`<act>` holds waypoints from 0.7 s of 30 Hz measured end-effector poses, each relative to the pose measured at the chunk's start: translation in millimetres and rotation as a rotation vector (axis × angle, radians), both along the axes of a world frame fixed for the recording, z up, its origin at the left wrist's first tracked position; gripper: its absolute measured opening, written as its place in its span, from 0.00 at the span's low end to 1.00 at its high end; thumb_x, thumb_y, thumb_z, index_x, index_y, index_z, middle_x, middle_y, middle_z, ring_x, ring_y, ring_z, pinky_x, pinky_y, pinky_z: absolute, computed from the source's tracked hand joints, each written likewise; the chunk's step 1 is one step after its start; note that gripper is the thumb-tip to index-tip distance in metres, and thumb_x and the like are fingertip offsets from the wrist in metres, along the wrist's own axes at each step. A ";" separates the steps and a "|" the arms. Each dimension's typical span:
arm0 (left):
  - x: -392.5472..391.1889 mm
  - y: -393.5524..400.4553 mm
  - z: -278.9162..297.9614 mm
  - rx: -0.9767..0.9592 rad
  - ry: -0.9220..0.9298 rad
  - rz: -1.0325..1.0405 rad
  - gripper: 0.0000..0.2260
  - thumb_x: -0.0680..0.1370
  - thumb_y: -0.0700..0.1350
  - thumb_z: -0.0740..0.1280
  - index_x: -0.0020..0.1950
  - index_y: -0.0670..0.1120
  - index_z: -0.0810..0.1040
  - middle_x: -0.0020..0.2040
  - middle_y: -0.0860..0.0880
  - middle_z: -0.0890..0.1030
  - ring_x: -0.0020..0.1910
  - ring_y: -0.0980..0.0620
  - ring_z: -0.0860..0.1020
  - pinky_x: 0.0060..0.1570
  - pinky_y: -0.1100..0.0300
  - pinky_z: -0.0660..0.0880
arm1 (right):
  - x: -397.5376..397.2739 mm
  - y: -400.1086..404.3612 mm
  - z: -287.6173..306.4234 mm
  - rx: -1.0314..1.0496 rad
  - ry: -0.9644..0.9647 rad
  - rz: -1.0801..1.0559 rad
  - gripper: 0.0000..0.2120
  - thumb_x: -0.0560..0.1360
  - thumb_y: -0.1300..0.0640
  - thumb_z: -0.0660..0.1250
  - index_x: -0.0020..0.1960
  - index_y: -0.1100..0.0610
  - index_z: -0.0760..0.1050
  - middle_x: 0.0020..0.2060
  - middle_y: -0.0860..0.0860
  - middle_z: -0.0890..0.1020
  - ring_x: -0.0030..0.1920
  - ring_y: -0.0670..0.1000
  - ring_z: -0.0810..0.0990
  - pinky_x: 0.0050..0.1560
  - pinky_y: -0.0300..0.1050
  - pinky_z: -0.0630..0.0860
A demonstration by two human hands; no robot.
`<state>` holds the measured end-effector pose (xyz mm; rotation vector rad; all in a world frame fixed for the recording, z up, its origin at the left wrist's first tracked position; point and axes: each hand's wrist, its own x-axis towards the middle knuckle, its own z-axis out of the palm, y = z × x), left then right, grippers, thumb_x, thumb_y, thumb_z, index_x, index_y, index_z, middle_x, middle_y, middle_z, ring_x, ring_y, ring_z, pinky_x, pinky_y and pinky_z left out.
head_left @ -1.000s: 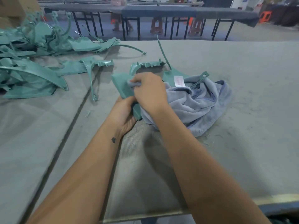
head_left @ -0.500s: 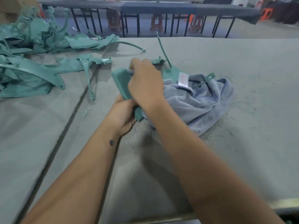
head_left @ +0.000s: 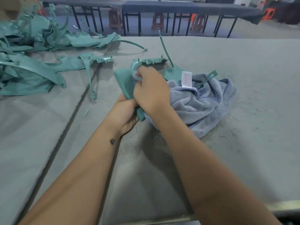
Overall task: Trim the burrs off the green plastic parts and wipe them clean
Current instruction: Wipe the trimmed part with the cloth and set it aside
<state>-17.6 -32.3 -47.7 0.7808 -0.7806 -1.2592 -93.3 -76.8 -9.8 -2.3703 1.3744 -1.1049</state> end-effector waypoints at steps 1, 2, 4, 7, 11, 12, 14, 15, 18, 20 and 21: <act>0.4 -0.9 -0.3 0.004 0.013 -0.001 0.19 0.75 0.23 0.56 0.52 0.44 0.78 0.40 0.47 0.85 0.38 0.51 0.84 0.37 0.59 0.81 | -4.7 3.4 -4.7 0.007 0.008 0.047 0.08 0.73 0.63 0.60 0.40 0.52 0.64 0.41 0.49 0.71 0.41 0.53 0.70 0.39 0.45 0.62; 0.9 -1.2 -1.3 0.005 0.010 0.002 0.20 0.75 0.23 0.56 0.51 0.45 0.78 0.40 0.47 0.85 0.38 0.51 0.84 0.37 0.59 0.81 | -10.3 4.6 -7.3 0.010 0.016 0.085 0.10 0.74 0.62 0.61 0.38 0.51 0.63 0.41 0.49 0.70 0.42 0.52 0.70 0.39 0.45 0.61; 1.2 -1.7 -2.9 -0.010 -0.057 -0.002 0.20 0.74 0.23 0.58 0.51 0.45 0.79 0.40 0.47 0.85 0.39 0.50 0.84 0.40 0.57 0.82 | -22.9 -0.5 -6.7 0.004 0.029 0.075 0.10 0.75 0.62 0.61 0.38 0.50 0.64 0.43 0.48 0.68 0.42 0.52 0.69 0.39 0.44 0.58; -1.9 -1.0 -4.6 -0.056 -0.134 -0.061 0.20 0.72 0.25 0.62 0.56 0.45 0.78 0.47 0.47 0.85 0.47 0.49 0.83 0.49 0.54 0.80 | -36.3 -13.4 0.1 0.014 -0.016 -0.138 0.08 0.77 0.63 0.57 0.46 0.50 0.67 0.49 0.50 0.70 0.40 0.52 0.67 0.39 0.43 0.55; -5.6 -0.3 -3.4 -0.081 -0.179 -0.077 0.17 0.69 0.30 0.65 0.54 0.44 0.79 0.46 0.46 0.84 0.46 0.48 0.83 0.48 0.54 0.81 | -21.8 -11.1 12.2 -0.062 -0.116 -0.215 0.09 0.76 0.67 0.57 0.52 0.57 0.72 0.54 0.53 0.73 0.40 0.53 0.70 0.40 0.44 0.61; -5.5 -0.1 -3.6 -0.091 -0.172 -0.080 0.15 0.69 0.29 0.65 0.51 0.44 0.80 0.44 0.45 0.84 0.44 0.48 0.83 0.46 0.54 0.81 | -15.3 -6.4 13.6 -0.111 -0.135 -0.168 0.09 0.75 0.67 0.58 0.52 0.58 0.73 0.52 0.53 0.74 0.39 0.52 0.69 0.39 0.44 0.61; -4.9 1.0 -3.5 -0.108 -0.171 -0.095 0.13 0.71 0.30 0.64 0.48 0.44 0.81 0.41 0.45 0.84 0.41 0.48 0.83 0.44 0.54 0.81 | -7.9 4.0 11.0 -0.141 -0.251 -0.064 0.07 0.74 0.65 0.59 0.48 0.59 0.74 0.45 0.51 0.75 0.40 0.50 0.69 0.39 0.42 0.61; -4.6 1.7 -3.6 -0.111 -0.184 -0.095 0.13 0.71 0.29 0.64 0.48 0.44 0.81 0.40 0.45 0.84 0.41 0.48 0.82 0.43 0.54 0.81 | -9.4 6.9 9.6 -0.109 -0.330 -0.035 0.06 0.74 0.65 0.60 0.47 0.59 0.75 0.44 0.50 0.76 0.40 0.50 0.70 0.39 0.42 0.62; -5.8 1.8 -3.1 -0.086 -0.202 -0.083 0.17 0.73 0.25 0.62 0.50 0.45 0.82 0.43 0.45 0.84 0.44 0.47 0.82 0.44 0.57 0.80 | -23.8 -3.5 11.8 -0.031 -0.348 -0.071 0.08 0.74 0.66 0.60 0.49 0.59 0.75 0.48 0.53 0.78 0.45 0.53 0.75 0.46 0.45 0.69; -7.1 1.3 -1.8 -0.058 -0.205 -0.077 0.17 0.75 0.24 0.60 0.55 0.41 0.78 0.47 0.43 0.83 0.46 0.47 0.81 0.47 0.56 0.80 | -29.0 -13.3 14.5 -0.039 -0.279 -0.133 0.09 0.73 0.68 0.59 0.47 0.58 0.73 0.50 0.54 0.76 0.47 0.56 0.75 0.47 0.49 0.70; -7.3 0.9 -1.1 -0.041 -0.210 -0.066 0.17 0.75 0.24 0.59 0.57 0.41 0.77 0.47 0.43 0.83 0.47 0.47 0.81 0.47 0.55 0.80 | -27.1 -14.5 14.9 -0.054 -0.252 -0.159 0.10 0.73 0.69 0.59 0.46 0.56 0.72 0.50 0.54 0.75 0.47 0.57 0.75 0.46 0.50 0.70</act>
